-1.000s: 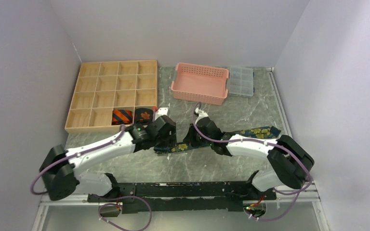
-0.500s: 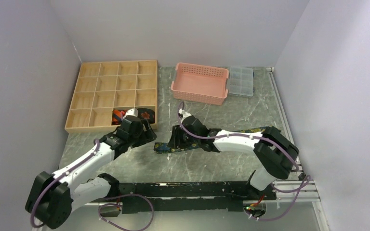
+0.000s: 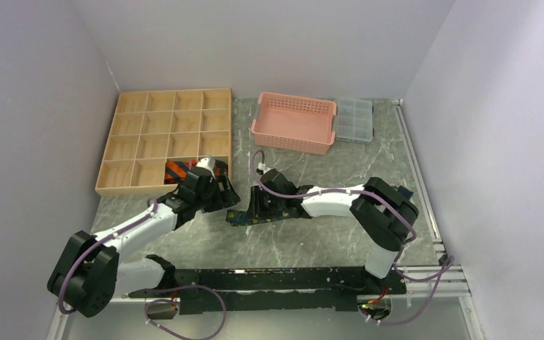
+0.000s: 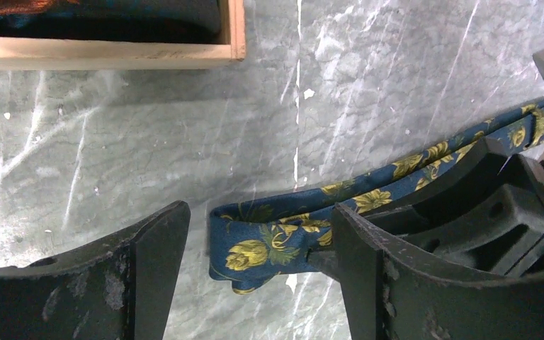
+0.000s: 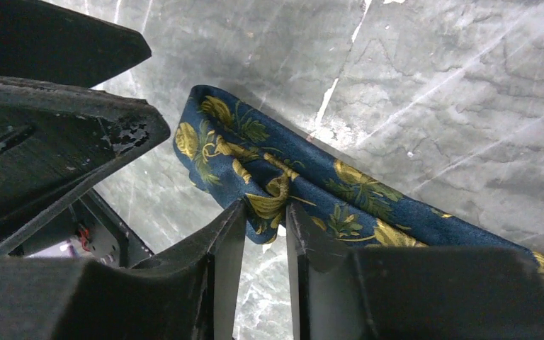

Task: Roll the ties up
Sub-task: Roll the tie at the center of the board.

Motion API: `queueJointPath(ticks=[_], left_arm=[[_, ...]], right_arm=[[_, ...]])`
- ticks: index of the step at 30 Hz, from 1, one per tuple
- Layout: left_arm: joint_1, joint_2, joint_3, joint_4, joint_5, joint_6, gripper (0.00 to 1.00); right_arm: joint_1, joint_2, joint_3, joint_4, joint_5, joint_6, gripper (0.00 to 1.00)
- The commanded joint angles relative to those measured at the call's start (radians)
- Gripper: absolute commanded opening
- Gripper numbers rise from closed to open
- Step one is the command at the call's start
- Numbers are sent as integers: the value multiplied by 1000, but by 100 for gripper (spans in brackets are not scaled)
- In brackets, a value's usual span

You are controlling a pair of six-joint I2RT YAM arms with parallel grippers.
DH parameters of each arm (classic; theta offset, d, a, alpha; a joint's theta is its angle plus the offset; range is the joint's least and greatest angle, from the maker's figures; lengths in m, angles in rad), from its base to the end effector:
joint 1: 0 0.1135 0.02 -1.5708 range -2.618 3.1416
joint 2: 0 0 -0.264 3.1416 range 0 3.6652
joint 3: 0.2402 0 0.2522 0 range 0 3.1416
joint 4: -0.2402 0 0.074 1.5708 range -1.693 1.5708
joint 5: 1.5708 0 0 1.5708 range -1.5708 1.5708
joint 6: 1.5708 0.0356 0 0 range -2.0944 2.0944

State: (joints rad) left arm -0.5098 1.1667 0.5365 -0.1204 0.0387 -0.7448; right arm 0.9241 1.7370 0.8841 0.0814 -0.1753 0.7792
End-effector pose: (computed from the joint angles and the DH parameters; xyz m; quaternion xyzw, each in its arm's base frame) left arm 0.1997 -0.1132 0.1856 -0.0998 0.9115 -0.2483 0.3123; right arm 0.2048 0.2816 0.1528 -0.1004 0.9128 0.3447 0.1947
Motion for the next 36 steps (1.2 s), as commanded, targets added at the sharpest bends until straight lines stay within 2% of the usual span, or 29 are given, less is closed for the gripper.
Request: queueJointPath(ticks=[1,4,8,11,13,15,18,19,23,29,36], left_arm=[[4,-24,-25,65,22,64,78],[4,-59,-60,57,-15,74,78],[-11,-162,-163,110,-37,53,75],[-102,-296,-239,129,-148,37,74],[-187,-382,-266,80,-229,18,72],[-238,-458,-275,14,-272,-25,64],[-263,-507,-296,-24,-241,-98,41],[-264,-506,-300,-24,-223,-113,31],[-266,-417,-276,-9,-168,-127,4],[-274,-190,-213,29,-80,-81,3],[-275,-72,-213,113,-124,-96,3]], right_arm=[[-31,17,15,40,-60,8,26],[-51,21,-3,53,-86,-4,16],[-76,27,-5,51,-117,-30,13],[-84,40,11,31,-144,-55,13],[-84,44,17,26,-146,-64,14],[-83,45,24,21,-147,-70,13],[-82,45,35,6,-138,-86,14],[-81,44,38,1,-132,-89,14],[-76,45,53,-16,-119,-102,14],[-58,49,66,-37,-111,-115,14],[-36,49,60,-46,-103,-127,14]])
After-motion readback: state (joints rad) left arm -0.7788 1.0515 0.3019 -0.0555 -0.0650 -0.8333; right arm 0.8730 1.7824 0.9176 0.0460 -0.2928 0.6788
